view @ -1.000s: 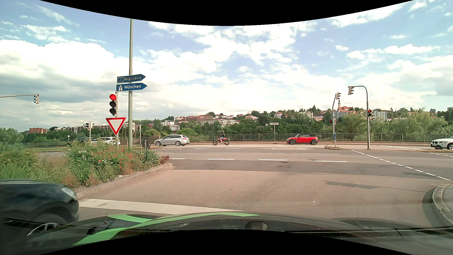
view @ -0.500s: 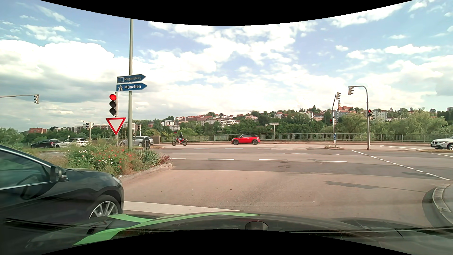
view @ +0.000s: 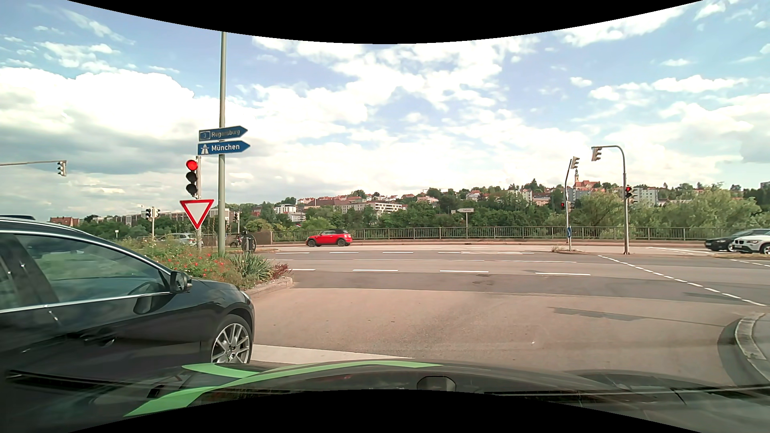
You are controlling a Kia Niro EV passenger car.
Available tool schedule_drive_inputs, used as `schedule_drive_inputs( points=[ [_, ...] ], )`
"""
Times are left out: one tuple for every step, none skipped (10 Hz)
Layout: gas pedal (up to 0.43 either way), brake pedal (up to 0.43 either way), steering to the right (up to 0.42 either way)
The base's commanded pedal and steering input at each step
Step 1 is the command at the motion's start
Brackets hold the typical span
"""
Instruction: Follow the waypoints while adhering to traffic rules and regulations
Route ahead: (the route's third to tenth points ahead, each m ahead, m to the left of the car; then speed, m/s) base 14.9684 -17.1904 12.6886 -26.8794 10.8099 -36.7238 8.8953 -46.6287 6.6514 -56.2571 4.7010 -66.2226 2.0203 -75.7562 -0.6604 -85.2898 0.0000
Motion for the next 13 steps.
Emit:
schedule_drive_inputs(
  points=[
    [0.000, 0.579, 0.259],
    [0.000, 0.579, 0.259],
    [0.000, 0.579, 0.259],
    [0.000, 0.579, 0.259],
    [0.000, 0.579, 0.259],
    [0.000, 0.579, 0.259],
    [0.000, 0.579, 0.259],
    [0.000, 0.579, 0.259],
    [0.000, 0.579, 0.259],
    [0.000, 0.579, 0.259],
    [0.000, 0.579, 0.259],
    [0.000, 0.579, 0.259],
    [0.000, 0.579, 0.259]
  ],
)
